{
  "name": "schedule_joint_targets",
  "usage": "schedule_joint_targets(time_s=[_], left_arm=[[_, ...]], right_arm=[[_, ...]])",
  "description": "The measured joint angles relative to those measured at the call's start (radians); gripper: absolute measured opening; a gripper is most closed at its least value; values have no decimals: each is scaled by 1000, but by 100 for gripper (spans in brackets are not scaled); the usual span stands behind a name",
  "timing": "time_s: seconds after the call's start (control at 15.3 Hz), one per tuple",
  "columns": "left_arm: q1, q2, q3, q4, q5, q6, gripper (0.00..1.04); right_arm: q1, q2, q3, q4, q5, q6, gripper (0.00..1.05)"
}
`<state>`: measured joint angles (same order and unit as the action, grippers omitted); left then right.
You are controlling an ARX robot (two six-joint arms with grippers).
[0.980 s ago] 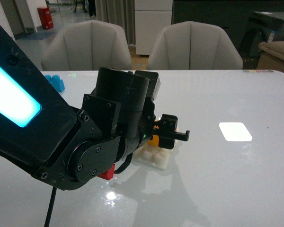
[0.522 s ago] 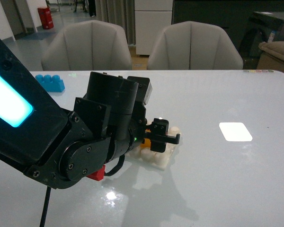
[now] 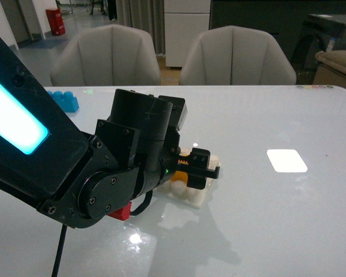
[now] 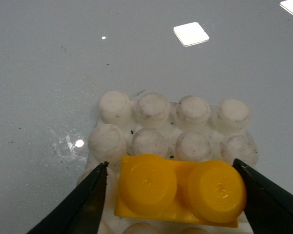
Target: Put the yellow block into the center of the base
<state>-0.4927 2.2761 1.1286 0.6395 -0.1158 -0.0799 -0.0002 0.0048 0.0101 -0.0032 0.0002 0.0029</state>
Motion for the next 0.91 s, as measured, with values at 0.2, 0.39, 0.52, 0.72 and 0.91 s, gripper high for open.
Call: schedule_joint_targets(time_s=[0.2, 0.39, 0.52, 0.72, 0.91], left_arm=[[6, 0, 0, 3, 3, 0, 99], [10, -12, 0, 3, 3, -9, 98], [14, -58, -4, 12, 11, -31, 98], [16, -184, -44, 28, 31, -74, 98], [13, -365, -198, 113, 50, -71, 98]], right_arm=[[0, 0, 0, 0, 0, 0, 98], [0, 0, 0, 0, 0, 0, 98], [0, 0, 0, 0, 0, 0, 98], [0, 0, 0, 0, 0, 0, 98], [0, 0, 0, 0, 0, 0, 98]])
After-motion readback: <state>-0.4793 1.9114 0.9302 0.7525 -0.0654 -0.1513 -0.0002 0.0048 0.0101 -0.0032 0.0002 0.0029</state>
